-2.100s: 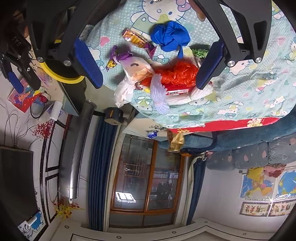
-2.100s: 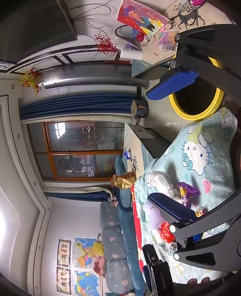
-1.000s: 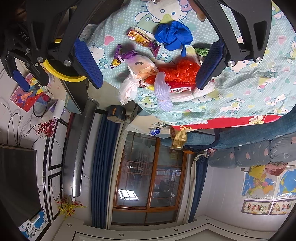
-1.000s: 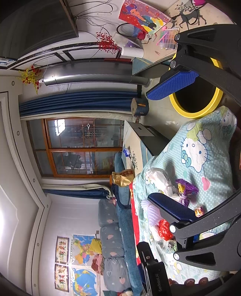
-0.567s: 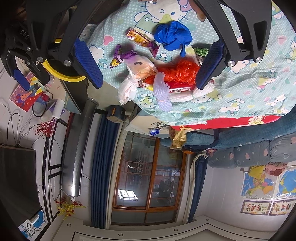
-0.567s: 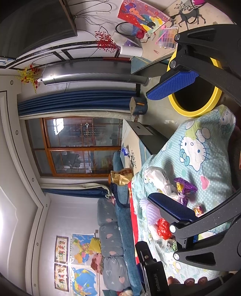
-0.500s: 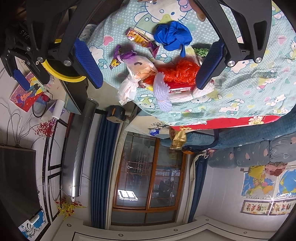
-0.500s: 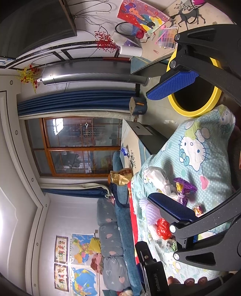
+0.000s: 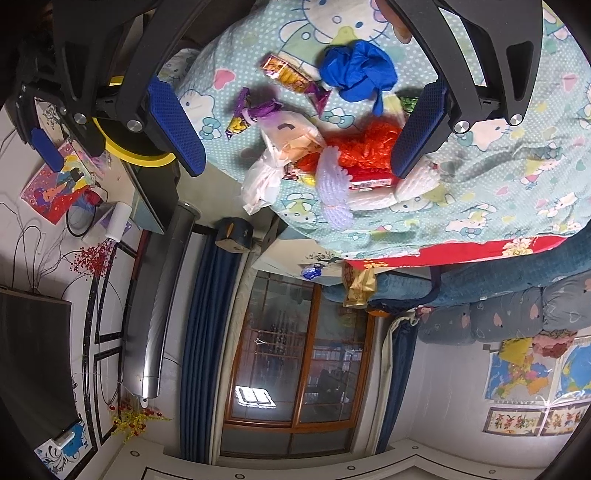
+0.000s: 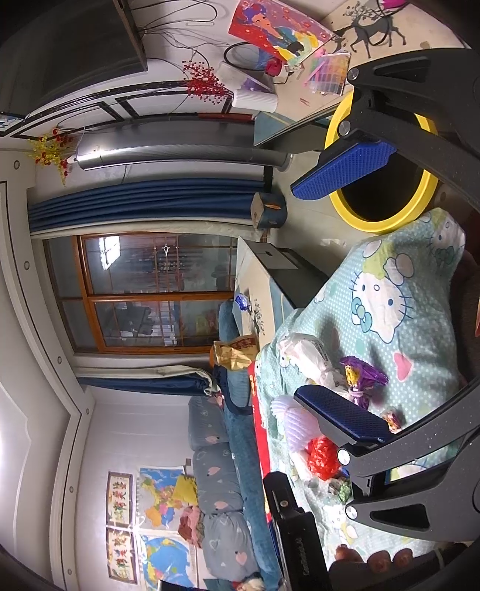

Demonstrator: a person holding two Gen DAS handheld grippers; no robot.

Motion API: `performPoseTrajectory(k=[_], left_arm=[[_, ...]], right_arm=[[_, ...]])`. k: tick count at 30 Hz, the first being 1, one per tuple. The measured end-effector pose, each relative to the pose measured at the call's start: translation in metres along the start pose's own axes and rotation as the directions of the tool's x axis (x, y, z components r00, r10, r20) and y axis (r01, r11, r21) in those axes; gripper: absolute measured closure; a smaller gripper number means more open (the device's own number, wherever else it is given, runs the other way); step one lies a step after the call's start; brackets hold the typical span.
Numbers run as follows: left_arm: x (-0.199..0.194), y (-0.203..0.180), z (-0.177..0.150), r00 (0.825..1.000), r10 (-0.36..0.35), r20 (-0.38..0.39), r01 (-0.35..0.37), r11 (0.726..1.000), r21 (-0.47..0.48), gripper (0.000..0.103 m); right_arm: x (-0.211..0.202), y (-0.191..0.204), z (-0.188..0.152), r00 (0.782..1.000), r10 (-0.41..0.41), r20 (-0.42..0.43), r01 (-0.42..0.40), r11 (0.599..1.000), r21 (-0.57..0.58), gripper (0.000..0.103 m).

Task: Collect trash

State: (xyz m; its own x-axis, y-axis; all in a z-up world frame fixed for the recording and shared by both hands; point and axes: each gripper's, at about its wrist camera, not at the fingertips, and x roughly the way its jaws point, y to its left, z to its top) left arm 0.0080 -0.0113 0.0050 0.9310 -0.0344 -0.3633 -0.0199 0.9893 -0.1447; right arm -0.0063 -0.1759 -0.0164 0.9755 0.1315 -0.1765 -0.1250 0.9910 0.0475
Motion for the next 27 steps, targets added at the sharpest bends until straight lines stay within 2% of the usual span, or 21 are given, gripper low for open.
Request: performPoseTrajectory(k=[10, 17, 22, 27], left_arm=[[0.019, 0.004, 0.008, 1.0, 0.004, -0.014, -0.005, 1.0, -0.028, 0.006], [0.035, 0.022, 0.023, 0.999, 0.032, -0.003, -0.032, 0.998, -0.055, 0.006], [0.047, 0.04, 0.035, 0.997, 0.08, 0.005, -0.08, 0.994, -0.069, 0.006], [0.055, 0.068, 0.045, 0.995, 0.096, 0.017, -0.093, 0.989, -0.112, 0.006]], right_arm=[[0.009, -0.005, 0.004, 0.999, -0.002, -0.035, 0.003, 1.0, 0.006, 0.01], [0.028, 0.001, 0.009, 0.993, 0.055, -0.1, -0.055, 0.998, 0.0, 0.011], [0.047, 0.014, 0.008, 0.978, 0.122, -0.168, -0.123, 0.992, 0.004, 0.011], [0.072, 0.028, 0.003, 0.948, 0.185, -0.26, -0.179, 0.983, 0.046, 0.011]])
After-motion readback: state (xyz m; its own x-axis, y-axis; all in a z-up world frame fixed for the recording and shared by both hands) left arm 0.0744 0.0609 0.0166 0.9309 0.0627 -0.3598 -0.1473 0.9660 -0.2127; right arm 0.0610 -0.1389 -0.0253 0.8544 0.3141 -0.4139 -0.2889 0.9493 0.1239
